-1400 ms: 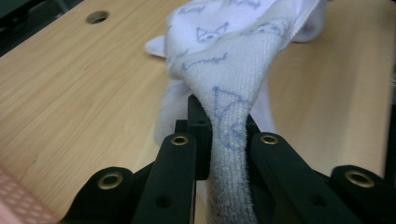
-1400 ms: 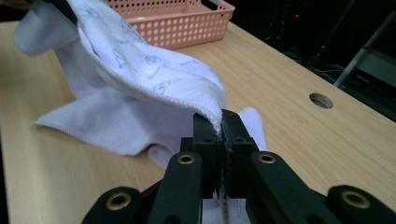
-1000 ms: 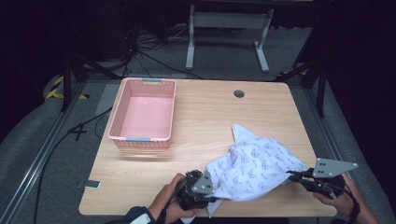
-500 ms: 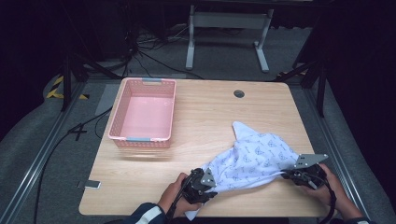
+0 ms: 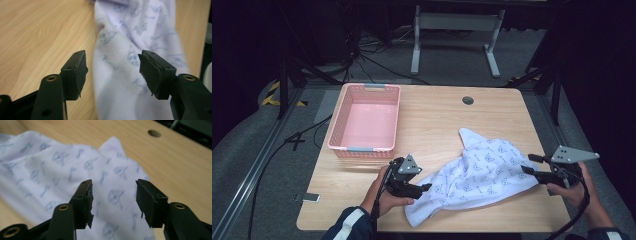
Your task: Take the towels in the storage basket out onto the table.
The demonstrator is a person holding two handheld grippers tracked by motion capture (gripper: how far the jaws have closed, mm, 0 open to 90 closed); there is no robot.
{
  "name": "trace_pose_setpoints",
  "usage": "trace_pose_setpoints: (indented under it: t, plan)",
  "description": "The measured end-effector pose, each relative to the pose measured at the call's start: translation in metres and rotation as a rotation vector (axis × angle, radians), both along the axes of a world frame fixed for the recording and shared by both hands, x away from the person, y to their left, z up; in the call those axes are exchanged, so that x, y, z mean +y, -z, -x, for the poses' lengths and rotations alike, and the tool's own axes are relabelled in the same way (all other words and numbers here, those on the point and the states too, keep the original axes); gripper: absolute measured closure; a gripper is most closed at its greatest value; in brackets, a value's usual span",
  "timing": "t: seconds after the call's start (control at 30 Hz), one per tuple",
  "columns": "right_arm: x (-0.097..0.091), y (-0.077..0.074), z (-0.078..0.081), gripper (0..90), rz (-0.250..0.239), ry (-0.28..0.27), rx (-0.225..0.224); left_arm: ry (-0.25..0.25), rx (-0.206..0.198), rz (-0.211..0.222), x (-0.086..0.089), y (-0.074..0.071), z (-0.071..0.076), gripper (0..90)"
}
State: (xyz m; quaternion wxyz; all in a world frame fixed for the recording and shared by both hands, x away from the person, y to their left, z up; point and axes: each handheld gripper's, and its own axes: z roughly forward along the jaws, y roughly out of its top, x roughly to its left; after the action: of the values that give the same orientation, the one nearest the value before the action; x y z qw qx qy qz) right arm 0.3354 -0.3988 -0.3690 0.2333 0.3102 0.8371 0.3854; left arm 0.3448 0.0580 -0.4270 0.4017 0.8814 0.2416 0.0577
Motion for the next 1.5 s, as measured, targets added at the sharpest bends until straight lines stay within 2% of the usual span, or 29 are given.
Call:
trace_pose_setpoints:
  t: [0.07, 0.13, 0.2, 0.27, 0.3, 0.37, 0.4, 0.43, 0.47, 0.53, 0.57, 0.67, 0.7, 0.77, 0.8, 0.83, 0.87, 0.9, 1.0, 1.07, 1.1, 1.17, 1.2, 1.27, 1.33, 1.37, 1.4, 1.47, 1.5]
  plan:
    - [0.014, -0.007, -0.02, 46.9, 0.004, 0.027, -0.014, -0.008, 0.004, -0.031, -0.006, 0.008, -0.008, 39.1]
    - [0.026, -0.006, -0.043, 45.6, 0.021, 0.042, 0.025, -0.003, 0.039, -0.025, -0.014, 0.015, -0.018, 39.4]
    - [0.04, 0.003, -0.074, 45.6, 0.051, 0.088, 0.064, 0.0, 0.048, -0.035, -0.023, 0.022, -0.027, 38.4]
    - [0.047, 0.013, -0.094, 40.8, 0.047, 0.085, 0.152, 0.032, 0.072, -0.041, -0.031, 0.028, -0.034, 36.3]
    - [0.053, 0.021, -0.104, 39.3, 0.071, 0.077, 0.202, 0.038, 0.077, -0.056, -0.034, 0.03, -0.036, 34.8]
    - [0.06, 0.034, -0.114, 37.0, 0.142, 0.089, 0.249, 0.037, 0.096, -0.049, -0.04, 0.036, -0.038, 31.3]
    - [0.063, 0.041, -0.117, 36.0, 0.157, 0.083, 0.279, 0.033, 0.103, -0.04, -0.041, 0.037, -0.037, 30.0]
    - [0.065, 0.045, -0.12, 35.5, 0.16, 0.075, 0.303, 0.044, 0.088, -0.047, -0.041, 0.037, -0.038, 28.9]
    - [0.066, 0.05, -0.122, 34.7, 0.163, 0.078, 0.325, 0.039, 0.094, -0.048, -0.042, 0.037, -0.037, 28.2]
    - [0.064, 0.055, -0.124, 35.5, 0.127, 0.086, 0.349, 0.048, 0.088, -0.053, -0.043, 0.037, -0.036, 27.9]
    - [0.062, 0.057, -0.125, 36.8, 0.11, 0.09, 0.365, 0.063, 0.091, -0.049, -0.044, 0.036, -0.035, 32.6]
    - [0.059, 0.063, -0.127, 45.6, 0.081, 0.077, 0.402, 0.134, 0.123, -0.028, -0.045, 0.036, -0.034, 59.8]
    - [0.059, 0.063, -0.126, 52.9, 0.086, 0.061, 0.394, 0.132, 0.112, -0.034, -0.045, 0.035, -0.033, 67.4]
    - [0.06, 0.059, -0.122, 69.7, 0.109, 0.043, 0.34, 0.096, 0.044, -0.077, -0.042, 0.028, -0.03, 79.0]
    - [0.06, 0.059, -0.122, 69.7, 0.109, 0.043, 0.34, 0.096, 0.044, -0.077, -0.042, 0.028, -0.03, 81.4]
    - [0.06, 0.048, -0.117, 75.5, 0.115, 0.055, 0.264, 0.07, 0.012, -0.081, -0.038, 0.023, -0.03, 82.1]
    - [0.06, 0.048, -0.117, 75.5, 0.115, 0.055, 0.264, 0.046, -0.013, -0.069, -0.032, 0.018, -0.03, 82.1]
    - [0.056, 0.036, -0.112, 76.5, 0.092, 0.096, 0.186, 0.003, -0.049, -0.05, -0.02, 0.006, -0.028, 83.1]
    - [0.047, 0.019, -0.105, 76.6, 0.052, 0.172, 0.074, -0.075, -0.108, -0.006, 0.003, -0.018, -0.017, 83.3]
    - [0.04, 0.008, -0.101, 76.5, 0.006, 0.219, 0.009, -0.119, -0.162, 0.0, 0.017, -0.032, -0.004, 83.3]
    - [0.037, 0.003, -0.099, 76.4, -0.008, 0.238, -0.034, -0.123, -0.189, 0.003, 0.022, -0.036, 0.003, 83.3]
    - [0.035, -0.002, -0.095, 75.7, -0.071, 0.224, -0.035, -0.113, -0.186, 0.016, 0.028, -0.041, 0.017, 82.9]
    - [0.037, -0.003, -0.093, 75.4, -0.076, 0.21, -0.032, -0.1, -0.182, 0.016, 0.029, -0.041, 0.025, 82.4]
    - [0.047, -0.002, -0.086, 74.3, -0.027, 0.155, -0.031, -0.047, -0.137, 0.032, 0.026, -0.034, 0.044, 78.7]
    - [0.057, 0.005, -0.077, 73.5, 0.002, 0.015, 0.026, 0.012, -0.091, 0.007, 0.018, -0.023, 0.062, 76.3]
    - [0.063, 0.01, -0.071, 73.5, 0.029, -0.024, 0.033, 0.041, -0.069, 0.002, 0.014, -0.017, 0.071, 74.4]
    - [0.068, 0.015, -0.065, 72.9, 0.057, -0.071, 0.04, 0.064, -0.035, 0.021, 0.011, -0.011, 0.078, 73.8]
    - [0.078, 0.024, -0.053, 71.9, 0.087, -0.141, 0.083, 0.096, 0.015, 0.015, 0.003, -0.001, 0.089, 72.3]
    - [0.081, 0.029, -0.048, 71.0, 0.092, -0.158, 0.101, 0.119, 0.029, -0.004, -0.001, 0.003, 0.093, 69.5]
